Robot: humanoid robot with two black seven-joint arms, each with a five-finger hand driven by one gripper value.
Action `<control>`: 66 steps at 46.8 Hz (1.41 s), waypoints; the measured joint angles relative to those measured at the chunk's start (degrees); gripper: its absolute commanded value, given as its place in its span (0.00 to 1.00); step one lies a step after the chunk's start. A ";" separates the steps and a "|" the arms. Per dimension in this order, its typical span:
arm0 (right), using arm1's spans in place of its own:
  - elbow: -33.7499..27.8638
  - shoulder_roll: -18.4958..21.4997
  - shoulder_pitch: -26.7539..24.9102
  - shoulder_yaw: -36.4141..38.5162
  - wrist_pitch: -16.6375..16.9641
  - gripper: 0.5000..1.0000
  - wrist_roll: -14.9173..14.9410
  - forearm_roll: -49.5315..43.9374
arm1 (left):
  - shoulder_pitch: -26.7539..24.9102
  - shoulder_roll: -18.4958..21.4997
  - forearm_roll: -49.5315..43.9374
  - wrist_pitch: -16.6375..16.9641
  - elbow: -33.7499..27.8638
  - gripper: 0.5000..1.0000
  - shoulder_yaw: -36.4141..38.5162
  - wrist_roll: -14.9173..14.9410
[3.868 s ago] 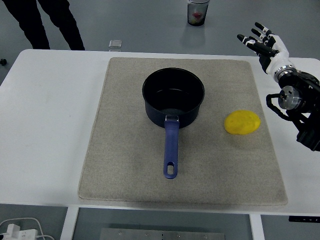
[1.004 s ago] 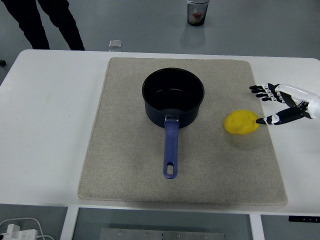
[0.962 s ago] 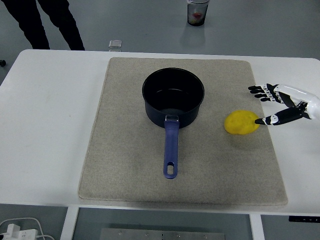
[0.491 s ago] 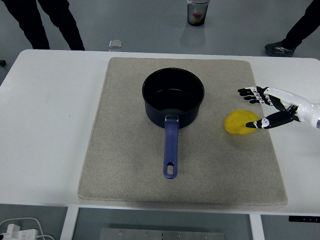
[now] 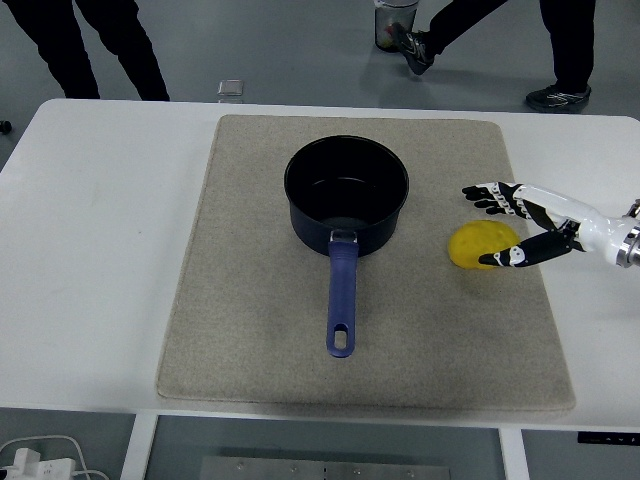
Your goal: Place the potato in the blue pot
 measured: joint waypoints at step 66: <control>-4.57 3.83 -3.52 -0.10 -6.68 0.75 3.35 -8.44 | 0.00 0.00 0.02 0.00 -0.09 0.99 -0.06 0.00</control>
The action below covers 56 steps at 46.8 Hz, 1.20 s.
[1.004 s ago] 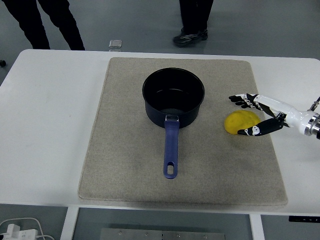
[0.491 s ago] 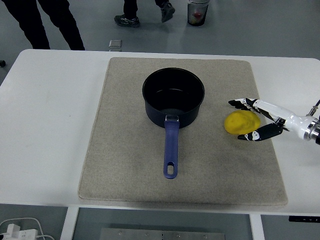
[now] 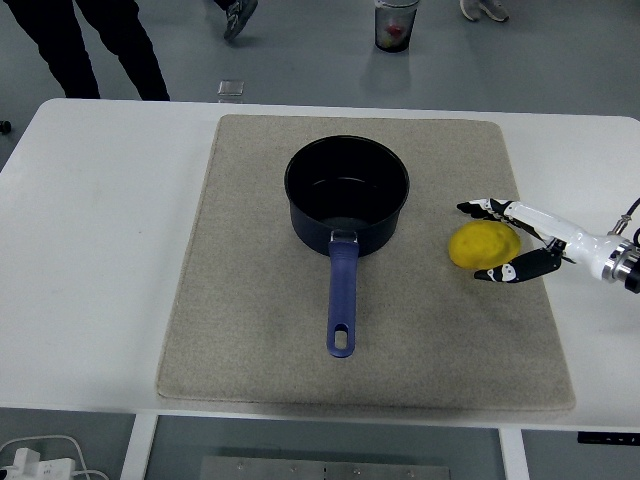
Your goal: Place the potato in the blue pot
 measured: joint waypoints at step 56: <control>-1.59 -0.69 4.73 0.23 -0.33 0.00 -0.22 3.68 | 0.00 0.00 -0.01 0.00 -0.07 0.99 0.04 0.00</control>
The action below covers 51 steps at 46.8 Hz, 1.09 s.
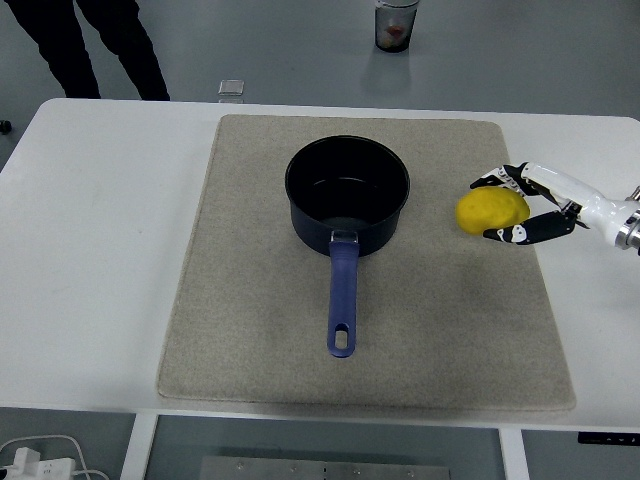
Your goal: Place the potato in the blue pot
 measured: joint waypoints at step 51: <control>1.06 0.50 8.37 -3.60 0.66 0.00 -0.14 3.39 | -0.01 0.00 0.10 -0.03 -0.29 0.99 0.02 0.00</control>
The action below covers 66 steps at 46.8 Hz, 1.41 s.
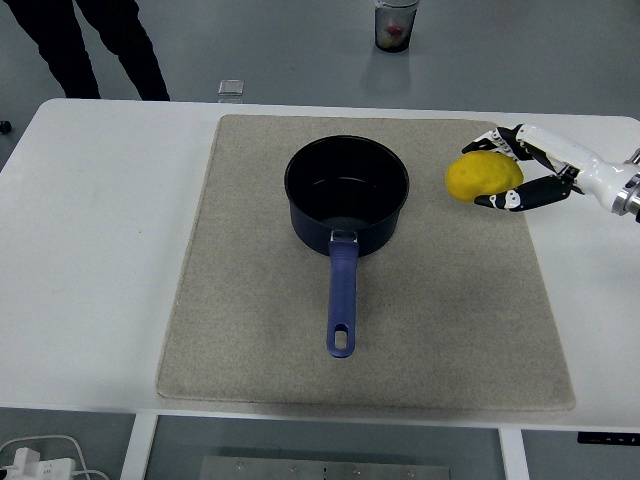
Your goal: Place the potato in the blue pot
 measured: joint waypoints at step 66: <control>-9.94 24.72 21.12 -20.72 1.08 0.00 0.01 15.36 | 0.00 0.00 0.07 0.00 -0.09 0.99 0.00 0.00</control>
